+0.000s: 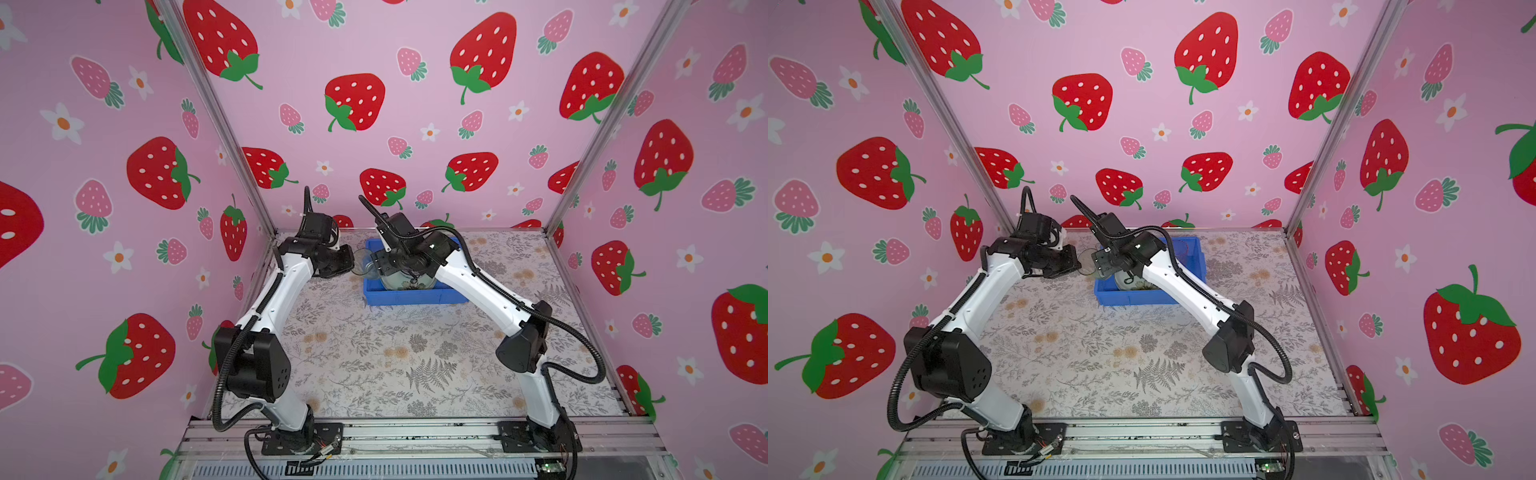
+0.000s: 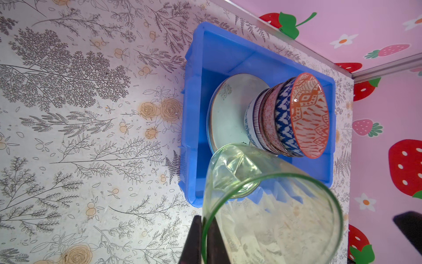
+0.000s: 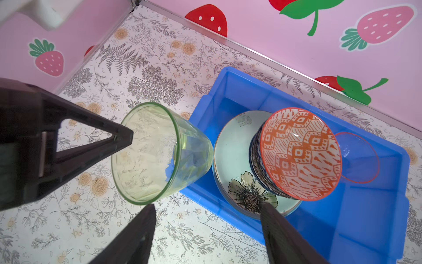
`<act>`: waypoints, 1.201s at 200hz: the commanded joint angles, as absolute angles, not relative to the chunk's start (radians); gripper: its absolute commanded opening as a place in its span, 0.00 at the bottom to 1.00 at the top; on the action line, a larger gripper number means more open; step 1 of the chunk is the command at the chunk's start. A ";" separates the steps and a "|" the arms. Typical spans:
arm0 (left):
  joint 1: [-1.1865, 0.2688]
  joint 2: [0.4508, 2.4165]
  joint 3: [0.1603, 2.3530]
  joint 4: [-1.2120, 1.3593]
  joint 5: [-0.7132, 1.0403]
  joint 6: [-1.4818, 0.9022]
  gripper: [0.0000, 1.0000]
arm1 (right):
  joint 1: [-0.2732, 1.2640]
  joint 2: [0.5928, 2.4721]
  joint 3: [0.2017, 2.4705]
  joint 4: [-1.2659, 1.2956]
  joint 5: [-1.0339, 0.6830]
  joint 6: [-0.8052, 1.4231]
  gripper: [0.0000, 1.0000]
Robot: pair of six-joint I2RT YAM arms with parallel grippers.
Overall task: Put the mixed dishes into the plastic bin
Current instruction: 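Lift the green glass with the left gripper toward the approaching right gripper, then grasp the green glass rim with the right gripper, then open the left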
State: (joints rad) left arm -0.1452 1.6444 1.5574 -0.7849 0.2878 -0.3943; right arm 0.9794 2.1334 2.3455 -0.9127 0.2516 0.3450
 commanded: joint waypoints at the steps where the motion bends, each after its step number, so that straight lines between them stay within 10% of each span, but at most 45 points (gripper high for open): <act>1: -0.167 1.627 1.565 -0.793 0.274 -0.398 0.00 | 0.993 2.132 2.370 -0.929 0.288 0.342 0.74; 240: -0.393 1.600 1.630 -0.865 0.069 -0.406 0.00 | 0.997 2.087 2.208 -0.964 0.379 0.359 0.45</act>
